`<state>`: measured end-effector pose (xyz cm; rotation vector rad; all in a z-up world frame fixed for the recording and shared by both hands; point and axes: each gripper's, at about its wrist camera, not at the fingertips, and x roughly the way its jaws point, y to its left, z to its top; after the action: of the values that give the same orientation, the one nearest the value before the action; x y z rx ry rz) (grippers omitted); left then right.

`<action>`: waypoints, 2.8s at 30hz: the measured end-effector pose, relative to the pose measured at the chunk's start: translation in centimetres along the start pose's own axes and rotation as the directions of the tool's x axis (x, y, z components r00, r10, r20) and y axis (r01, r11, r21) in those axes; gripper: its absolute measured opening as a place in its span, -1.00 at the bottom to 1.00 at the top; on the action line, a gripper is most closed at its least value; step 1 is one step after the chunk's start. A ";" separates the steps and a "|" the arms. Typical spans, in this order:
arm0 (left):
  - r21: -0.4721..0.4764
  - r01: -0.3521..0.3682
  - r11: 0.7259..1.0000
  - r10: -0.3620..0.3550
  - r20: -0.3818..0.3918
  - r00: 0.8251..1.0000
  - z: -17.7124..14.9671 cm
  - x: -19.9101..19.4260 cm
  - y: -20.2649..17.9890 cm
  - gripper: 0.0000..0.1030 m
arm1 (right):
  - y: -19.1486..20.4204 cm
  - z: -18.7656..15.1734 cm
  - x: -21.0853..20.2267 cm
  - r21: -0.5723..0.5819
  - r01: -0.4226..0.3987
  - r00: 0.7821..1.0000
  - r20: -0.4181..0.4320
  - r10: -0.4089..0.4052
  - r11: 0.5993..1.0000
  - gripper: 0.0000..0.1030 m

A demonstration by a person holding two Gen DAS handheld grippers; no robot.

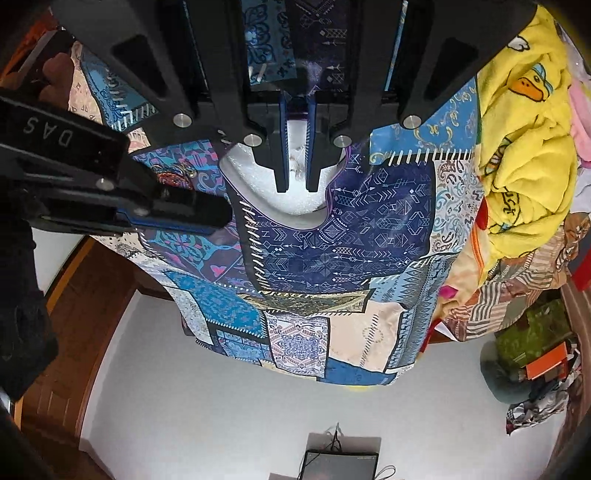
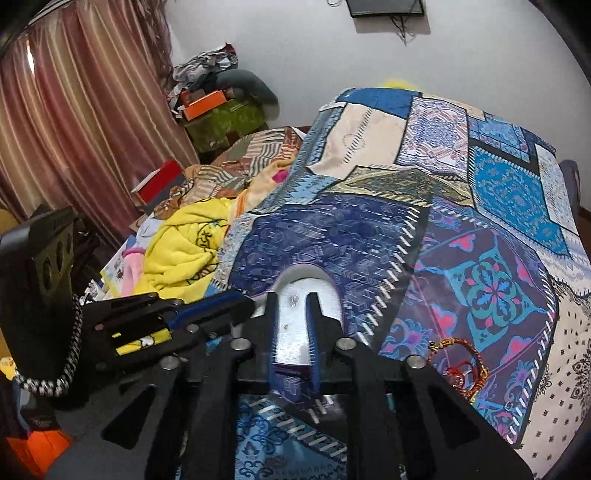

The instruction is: Organize jewelry

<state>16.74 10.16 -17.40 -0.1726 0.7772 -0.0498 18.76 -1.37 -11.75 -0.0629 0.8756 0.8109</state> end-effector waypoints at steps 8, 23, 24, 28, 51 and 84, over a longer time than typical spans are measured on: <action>-0.014 -0.037 0.999 0.037 0.016 0.999 0.7 -0.4 0.6 -0.84 | -2.1 0.0 -2.9 0.044 0.061 0.997 0.053 -0.063 0.997 -0.61; 0.030 -0.107 0.994 0.106 0.027 0.994 -0.7 -1.5 -0.8 -0.42 | -12.1 -4.9 -10.6 0.137 0.439 0.898 -0.019 -0.440 0.888 -0.60; 0.032 -0.106 0.994 0.105 0.023 0.994 -0.8 -1.3 -0.9 -0.42 | -12.6 -5.2 -10.7 0.148 0.445 0.895 -0.033 -0.445 0.883 -0.60; 0.040 -0.096 0.995 0.096 0.005 0.995 -0.9 -0.7 -1.7 -0.42 | -14.0 -6.7 -9.8 0.172 0.435 0.900 -0.084 -0.427 0.884 -0.60; 0.152 0.098 0.983 -0.082 -0.108 0.991 0.8 6.2 -10.9 -0.44 | -15.9 -9.3 -4.2 0.168 0.333 0.932 -0.210 -0.297 0.928 -0.60; 0.138 0.091 0.986 -0.066 -0.174 0.982 2.2 10.0 -12.5 -0.81 | -14.6 -8.8 -6.4 0.188 0.289 0.957 -0.067 -0.282 0.939 -0.83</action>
<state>25.62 -2.95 -20.65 -0.0606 0.9324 -0.1981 20.14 -18.75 -16.93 -0.0319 0.9534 0.4503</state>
